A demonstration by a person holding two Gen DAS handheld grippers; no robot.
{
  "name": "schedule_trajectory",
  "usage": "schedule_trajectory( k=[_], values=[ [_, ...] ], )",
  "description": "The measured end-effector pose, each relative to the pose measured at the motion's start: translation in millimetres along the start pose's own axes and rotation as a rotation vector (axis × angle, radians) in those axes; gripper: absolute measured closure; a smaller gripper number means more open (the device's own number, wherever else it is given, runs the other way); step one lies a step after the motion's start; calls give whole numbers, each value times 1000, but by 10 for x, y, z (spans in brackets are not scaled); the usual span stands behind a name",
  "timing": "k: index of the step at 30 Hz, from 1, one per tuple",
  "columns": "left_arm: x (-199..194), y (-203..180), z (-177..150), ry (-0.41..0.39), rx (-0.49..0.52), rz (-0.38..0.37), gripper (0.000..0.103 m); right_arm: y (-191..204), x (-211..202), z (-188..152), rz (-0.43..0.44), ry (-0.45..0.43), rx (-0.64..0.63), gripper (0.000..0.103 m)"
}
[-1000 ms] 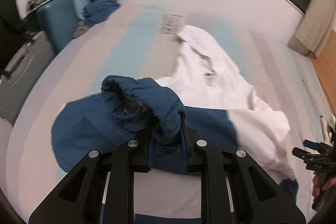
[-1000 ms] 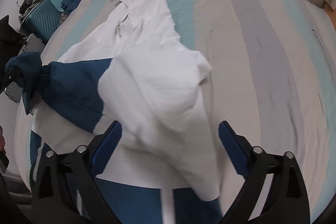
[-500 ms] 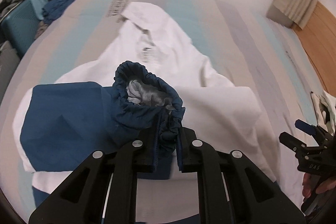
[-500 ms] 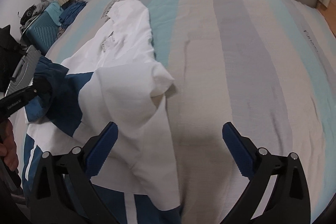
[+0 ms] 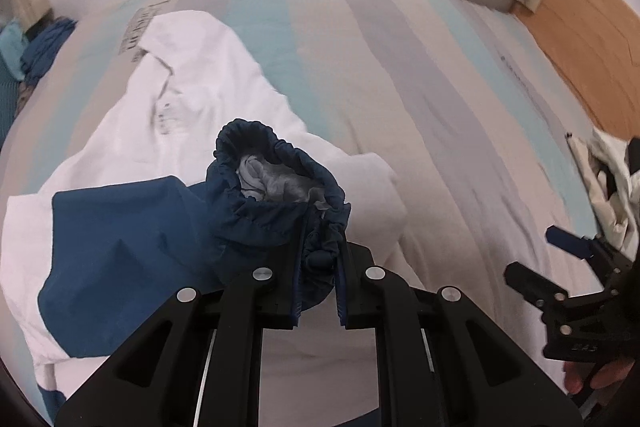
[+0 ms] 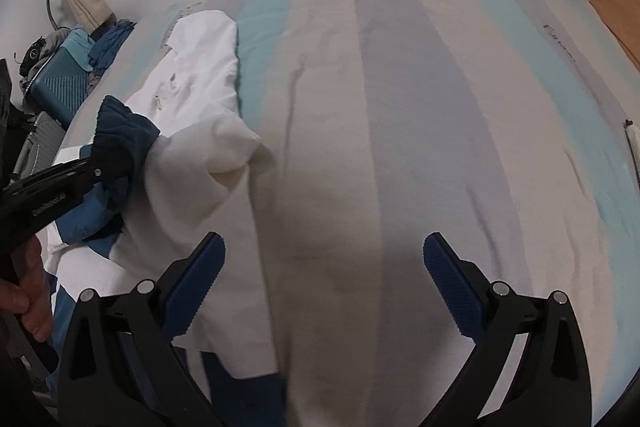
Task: Fold large clothes
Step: 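Carry the held cuff across the jacket body toward the folded sleeve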
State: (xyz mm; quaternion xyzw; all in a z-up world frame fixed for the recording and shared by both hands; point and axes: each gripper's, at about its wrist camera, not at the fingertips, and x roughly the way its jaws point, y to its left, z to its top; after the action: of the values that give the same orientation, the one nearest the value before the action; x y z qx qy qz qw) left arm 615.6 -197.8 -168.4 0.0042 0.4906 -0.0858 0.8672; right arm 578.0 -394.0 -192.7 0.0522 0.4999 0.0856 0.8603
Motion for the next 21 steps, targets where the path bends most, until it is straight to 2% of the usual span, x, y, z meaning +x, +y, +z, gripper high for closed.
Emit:
schedule_trajectory(
  k=[21],
  values=[
    [558,-518,-120,95,123,-5,92,-550,-94,-344,-49,-7,120,8]
  ],
)
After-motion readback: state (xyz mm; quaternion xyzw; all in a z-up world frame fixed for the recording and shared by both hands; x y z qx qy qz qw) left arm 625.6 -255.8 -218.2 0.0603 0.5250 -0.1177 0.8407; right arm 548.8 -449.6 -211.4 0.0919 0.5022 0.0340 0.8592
